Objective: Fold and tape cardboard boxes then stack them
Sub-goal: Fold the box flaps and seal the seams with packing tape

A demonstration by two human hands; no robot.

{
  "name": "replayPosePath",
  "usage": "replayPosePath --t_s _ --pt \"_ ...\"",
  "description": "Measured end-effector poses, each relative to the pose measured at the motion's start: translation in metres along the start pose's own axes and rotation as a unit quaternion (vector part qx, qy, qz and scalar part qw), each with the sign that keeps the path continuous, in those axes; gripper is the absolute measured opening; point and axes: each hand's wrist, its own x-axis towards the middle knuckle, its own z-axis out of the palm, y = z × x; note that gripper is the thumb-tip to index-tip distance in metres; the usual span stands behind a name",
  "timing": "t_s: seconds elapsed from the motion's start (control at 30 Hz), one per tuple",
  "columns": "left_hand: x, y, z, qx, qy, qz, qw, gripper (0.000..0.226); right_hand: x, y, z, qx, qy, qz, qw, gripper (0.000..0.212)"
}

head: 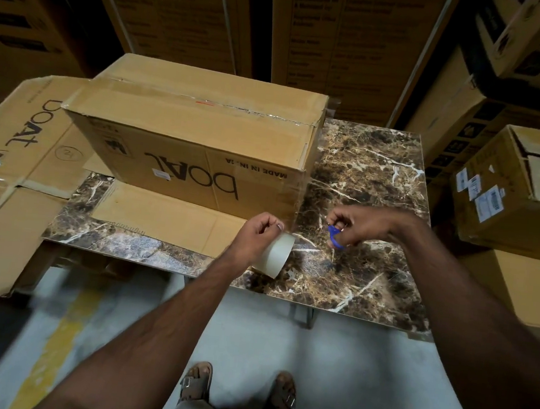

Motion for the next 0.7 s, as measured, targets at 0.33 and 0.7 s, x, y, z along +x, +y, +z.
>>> replayPosePath --t_s 0.33,0.7 --pt "-0.001 0.007 0.028 0.066 -0.052 0.069 0.994 0.010 -0.007 0.000 0.066 0.229 0.338 -0.104 0.907 0.038" --pt "-0.003 0.031 0.059 0.287 -0.078 0.165 0.940 0.012 -0.023 0.007 0.064 0.093 0.348 -0.002 0.933 0.026"
